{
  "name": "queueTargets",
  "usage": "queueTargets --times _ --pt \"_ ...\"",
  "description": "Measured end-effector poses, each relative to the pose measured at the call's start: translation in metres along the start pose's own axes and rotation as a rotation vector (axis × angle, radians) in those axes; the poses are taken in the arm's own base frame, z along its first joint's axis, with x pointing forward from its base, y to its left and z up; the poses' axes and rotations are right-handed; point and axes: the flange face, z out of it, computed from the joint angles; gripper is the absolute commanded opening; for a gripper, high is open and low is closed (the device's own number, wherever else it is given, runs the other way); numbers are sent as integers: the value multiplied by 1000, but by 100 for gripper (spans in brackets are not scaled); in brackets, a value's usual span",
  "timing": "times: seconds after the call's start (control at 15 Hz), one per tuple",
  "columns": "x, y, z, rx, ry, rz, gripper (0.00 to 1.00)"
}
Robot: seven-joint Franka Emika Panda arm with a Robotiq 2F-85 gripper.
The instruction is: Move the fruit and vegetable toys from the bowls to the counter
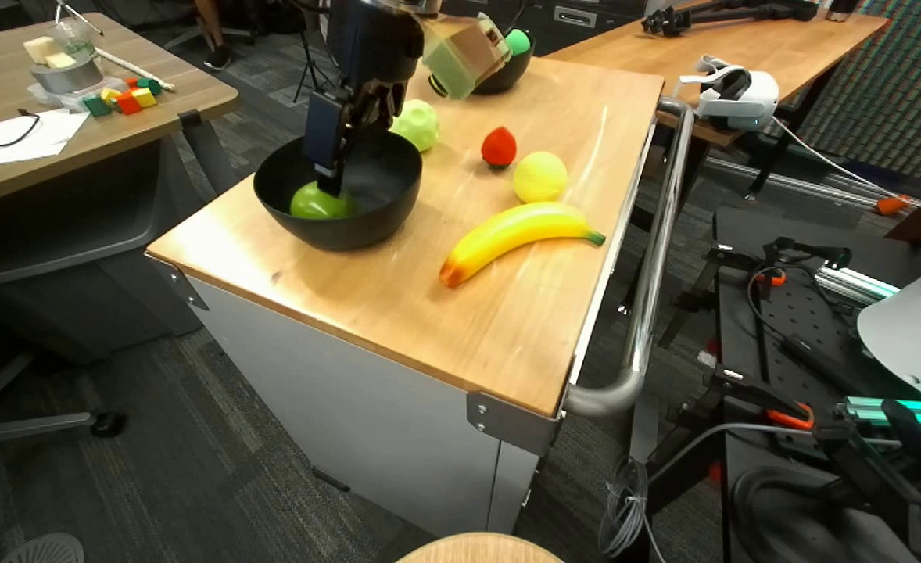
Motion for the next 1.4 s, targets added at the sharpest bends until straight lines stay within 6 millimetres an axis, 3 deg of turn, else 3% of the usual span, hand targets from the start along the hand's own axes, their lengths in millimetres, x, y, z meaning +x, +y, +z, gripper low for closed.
queueTargets --times 0.47,1.13,1.27,1.4 --pt "-4 -15 11 10 2 39 98" --pt "5 14 13 -44 68 77 100" --pt "7 10 12 -48 86 46 100" --pt "5 -7 14 -30 85 -37 100"
